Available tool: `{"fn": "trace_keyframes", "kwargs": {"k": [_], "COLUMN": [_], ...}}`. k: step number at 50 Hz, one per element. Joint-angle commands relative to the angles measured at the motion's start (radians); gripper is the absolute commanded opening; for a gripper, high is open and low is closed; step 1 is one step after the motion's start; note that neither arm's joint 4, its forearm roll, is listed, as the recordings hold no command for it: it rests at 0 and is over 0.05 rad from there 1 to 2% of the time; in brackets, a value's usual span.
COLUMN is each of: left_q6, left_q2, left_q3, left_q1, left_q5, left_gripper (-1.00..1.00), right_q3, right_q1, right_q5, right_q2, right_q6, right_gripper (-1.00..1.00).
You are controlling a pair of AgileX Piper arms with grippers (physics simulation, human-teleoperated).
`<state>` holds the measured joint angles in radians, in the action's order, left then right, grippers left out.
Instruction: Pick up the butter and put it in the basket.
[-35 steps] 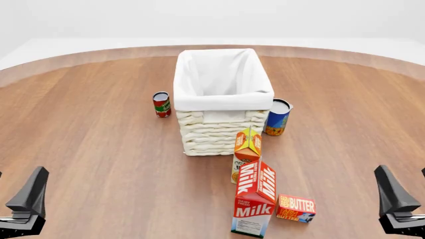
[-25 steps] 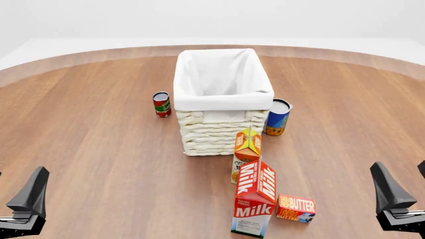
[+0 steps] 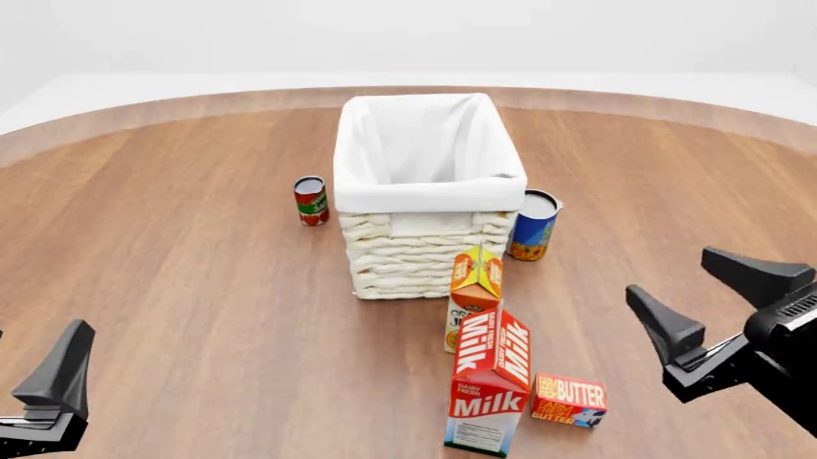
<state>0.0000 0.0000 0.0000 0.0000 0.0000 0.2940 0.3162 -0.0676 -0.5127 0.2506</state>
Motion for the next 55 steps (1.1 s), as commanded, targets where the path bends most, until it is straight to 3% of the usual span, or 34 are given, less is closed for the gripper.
{"fn": "trace_keyframes", "kwargs": {"k": [1, 5, 7, 8, 9, 13, 23, 24, 25, 32, 38, 40, 43, 51, 55], "left_q6": [0.000, 0.000, 0.000, 0.000, 0.000, 0.000, 0.000, 0.000, 0.000, 0.000, 0.000, 0.000, 0.000, 0.000, 0.000], "left_q2": [0.000, 0.000, 0.000, 0.000, 0.000, 0.000, 0.000, 0.000, 0.000, 0.000, 0.000, 0.000, 0.000, 0.000, 0.000], "left_q3": [0.000, 0.000, 0.000, 0.000, 0.000, 0.000, 0.000, 0.000, 0.000, 0.000, 0.000, 0.000, 0.000, 0.000, 0.000], "left_q1": [0.000, 0.000, 0.000, 0.000, 0.000, 0.000, 0.000, 0.000, 0.000, 0.000, 0.000, 0.000, 0.000, 0.000, 0.000], "left_q5": [0.000, 0.000, 0.000, 0.000, 0.000, 0.000, 0.000, 0.000, 0.000, 0.000, 0.000, 0.000, 0.000, 0.000, 0.000], "left_gripper": [1.00, 1.00, 1.00, 1.00, 1.00, 1.00, 1.00, 1.00, 1.00, 1.00, 1.00, 1.00, 1.00, 1.00, 1.00], "right_q3": [0.148, 0.146, 0.165, 0.151, 0.151, 0.131, 0.134, 0.102, 0.093, 0.135, 0.023, -0.006, 0.000, -0.011, -0.008], "right_q1": [0.200, 0.185, 0.177, 0.174, 0.174, 0.152, 0.174, 0.157, 0.139, 0.122, -0.031, -0.044, -0.013, -0.014, 0.015], "right_q5": [-0.175, -0.195, -0.208, -0.209, -0.209, -0.223, -0.363, -0.368, -0.379, -0.400, -0.326, -0.301, -0.268, -0.203, -0.180], "right_q2": [-0.147, -0.193, -0.212, -0.225, -0.225, -0.262, -0.275, -0.266, -0.270, -0.294, -0.354, -0.379, -0.417, -0.494, -0.533], "right_q6": [0.244, 0.380, 0.376, 0.433, 0.434, 0.531, 0.626, 0.679, 0.698, 0.694, 0.850, 0.868, 0.838, 0.846, 0.812], "right_gripper": [1.00, 1.00, 1.00, 1.00, 1.00, 1.00, 1.00, 1.00, 1.00, 1.00, 1.00, 1.00, 1.00, 1.00, 1.00]}}
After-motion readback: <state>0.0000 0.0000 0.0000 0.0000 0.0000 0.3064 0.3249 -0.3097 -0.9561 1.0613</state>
